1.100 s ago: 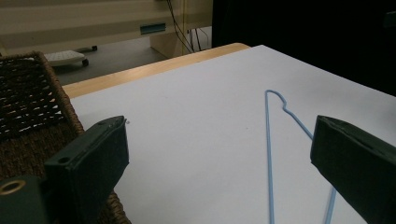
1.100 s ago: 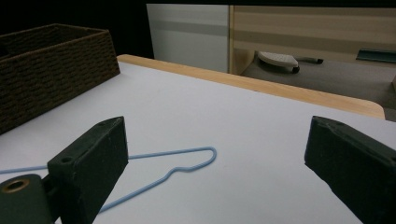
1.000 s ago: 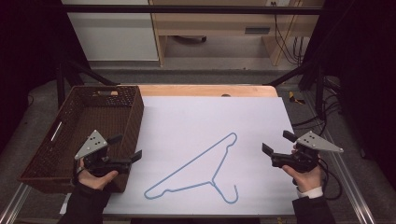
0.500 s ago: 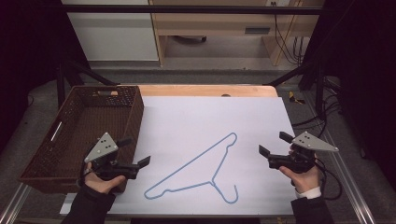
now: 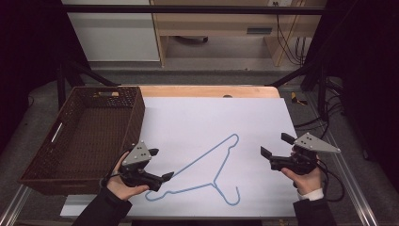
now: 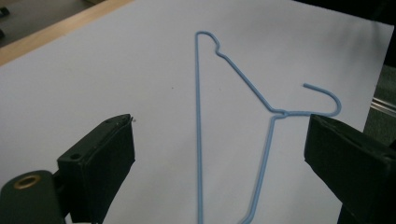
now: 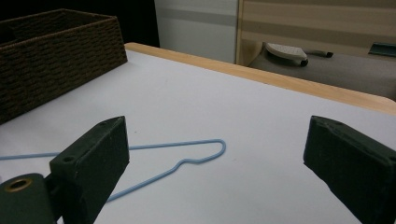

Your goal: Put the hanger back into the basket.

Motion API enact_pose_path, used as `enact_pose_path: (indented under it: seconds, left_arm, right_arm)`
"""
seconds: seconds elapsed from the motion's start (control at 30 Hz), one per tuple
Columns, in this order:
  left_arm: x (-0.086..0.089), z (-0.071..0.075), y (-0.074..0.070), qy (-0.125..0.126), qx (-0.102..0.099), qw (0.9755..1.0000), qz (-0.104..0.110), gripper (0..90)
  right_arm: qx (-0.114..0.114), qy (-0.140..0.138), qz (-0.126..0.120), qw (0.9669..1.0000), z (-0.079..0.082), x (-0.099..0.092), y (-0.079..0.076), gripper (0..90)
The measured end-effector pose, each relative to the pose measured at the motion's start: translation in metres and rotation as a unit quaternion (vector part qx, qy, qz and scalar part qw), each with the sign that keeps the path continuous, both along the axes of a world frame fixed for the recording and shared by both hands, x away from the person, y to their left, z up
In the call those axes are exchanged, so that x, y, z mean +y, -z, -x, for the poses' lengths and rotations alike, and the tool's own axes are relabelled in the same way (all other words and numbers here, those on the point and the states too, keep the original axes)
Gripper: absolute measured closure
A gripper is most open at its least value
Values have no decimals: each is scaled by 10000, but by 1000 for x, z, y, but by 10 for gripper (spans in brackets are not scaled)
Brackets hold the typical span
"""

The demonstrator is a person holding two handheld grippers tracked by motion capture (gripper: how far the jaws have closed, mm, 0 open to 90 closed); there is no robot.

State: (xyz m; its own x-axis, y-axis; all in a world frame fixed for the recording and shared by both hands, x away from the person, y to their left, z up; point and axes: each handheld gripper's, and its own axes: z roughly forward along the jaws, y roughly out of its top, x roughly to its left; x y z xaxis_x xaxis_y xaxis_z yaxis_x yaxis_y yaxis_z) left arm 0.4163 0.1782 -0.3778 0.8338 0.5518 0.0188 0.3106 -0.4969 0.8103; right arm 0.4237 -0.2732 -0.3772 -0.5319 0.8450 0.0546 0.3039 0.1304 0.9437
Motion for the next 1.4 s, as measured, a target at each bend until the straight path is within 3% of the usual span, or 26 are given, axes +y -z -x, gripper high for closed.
enact_pose_path:
  seconds: [0.13,0.3,0.53,0.67,0.73,0.77,0.8,0.83,0.87,0.9,1.2,1.4]
  left_arm:
    - [-19,-5,4,222,166,9988,-404,95]
    - [-34,-7,7,394,263,9967,-663,107]
    - [-59,-10,17,758,400,9897,-1150,130]
    - [-68,-11,21,868,454,9869,-1281,145]
    - [-76,-11,25,966,462,9834,-1467,160]
    - [-76,-11,25,966,462,9834,-1467,164]
    - [-80,-12,27,1042,469,9810,-1566,164]
    - [-82,-12,29,1065,469,9804,-1590,183]
    - [-87,-14,31,1146,525,9774,-1697,190]
    - [-87,-14,31,1146,525,9774,-1697,198]
    - [-111,-16,45,1490,604,9611,-2246,270]
    - [-122,-19,52,1650,723,9525,-2454,358]
  right_arm:
    - [22,-34,27,10000,0,1,1,71]
    - [20,-63,63,10000,-1,2,1,70]
    - [47,-131,101,9999,-1,5,2,71]
    - [68,-153,131,9998,-1,6,3,71]
    - [81,-174,154,9997,-2,7,4,71]
    - [81,-174,154,9997,-2,7,4,71]
    - [91,-176,154,9997,-2,8,4,70]
    - [92,-182,159,9997,-2,8,4,71]
    - [95,-192,165,9996,-3,8,4,70]
    - [95,-192,165,9996,-3,8,4,70]
    - [120,-223,179,9995,-3,9,5,71]
    - [130,-245,190,9994,-3,10,6,70]
